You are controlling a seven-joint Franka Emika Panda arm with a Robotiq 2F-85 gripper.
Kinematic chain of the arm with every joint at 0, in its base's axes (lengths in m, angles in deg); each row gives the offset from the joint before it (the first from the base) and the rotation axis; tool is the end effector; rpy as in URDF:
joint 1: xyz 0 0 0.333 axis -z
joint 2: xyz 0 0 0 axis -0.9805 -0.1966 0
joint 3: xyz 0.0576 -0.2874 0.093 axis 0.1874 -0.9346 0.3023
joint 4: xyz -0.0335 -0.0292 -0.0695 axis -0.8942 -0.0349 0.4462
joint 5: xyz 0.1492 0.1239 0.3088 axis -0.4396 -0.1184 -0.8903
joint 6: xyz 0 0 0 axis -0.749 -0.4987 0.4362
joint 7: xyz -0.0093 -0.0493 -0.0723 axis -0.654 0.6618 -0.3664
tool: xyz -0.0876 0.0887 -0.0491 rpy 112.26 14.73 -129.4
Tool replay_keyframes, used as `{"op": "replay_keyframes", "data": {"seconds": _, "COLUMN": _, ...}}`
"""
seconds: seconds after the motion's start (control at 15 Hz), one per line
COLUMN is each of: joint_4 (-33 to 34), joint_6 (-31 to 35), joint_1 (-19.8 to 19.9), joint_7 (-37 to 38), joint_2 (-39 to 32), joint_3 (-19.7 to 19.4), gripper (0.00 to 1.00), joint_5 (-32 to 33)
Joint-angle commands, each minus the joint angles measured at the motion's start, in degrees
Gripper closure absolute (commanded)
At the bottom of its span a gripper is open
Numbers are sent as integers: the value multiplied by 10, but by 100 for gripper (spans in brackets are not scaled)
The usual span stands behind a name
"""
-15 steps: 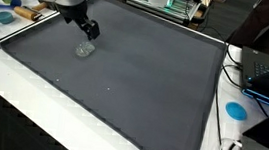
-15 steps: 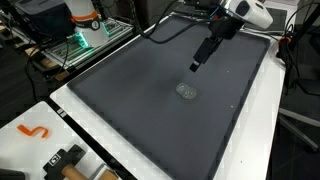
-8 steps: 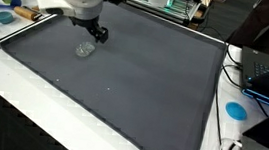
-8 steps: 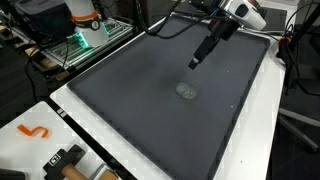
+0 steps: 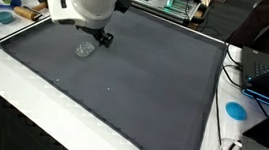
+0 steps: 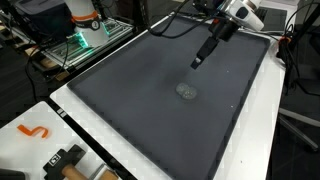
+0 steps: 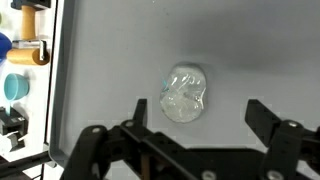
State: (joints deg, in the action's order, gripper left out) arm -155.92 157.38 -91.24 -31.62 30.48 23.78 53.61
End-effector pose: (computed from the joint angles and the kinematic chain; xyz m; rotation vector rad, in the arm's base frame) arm 0.6497 0.0533 0.2456 2.5814 0.0848 -0.3670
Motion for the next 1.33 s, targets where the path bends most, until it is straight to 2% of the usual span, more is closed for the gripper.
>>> {"op": "replay_keyframes", "data": {"seconds": 0.0, "joint_4": -3, "joint_6": 7, "joint_1": -5, "joint_7": 6, "joint_2": -5, "joint_3": -1, "gripper": 0, "joint_5": 13}}
{"op": "replay_keyframes", "data": {"seconds": 0.73, "joint_4": 46, "joint_6": 0, "joint_1": 21, "joint_7": -23, "joint_2": -11, "joint_3": 8, "gripper": 0, "joint_5": -24}}
{"op": "replay_keyframes", "data": {"seconds": 1.27, "joint_4": 134, "joint_6": -31, "joint_1": 70, "joint_7": -95, "joint_2": -31, "joint_3": 20, "gripper": 0, "joint_5": -114}}
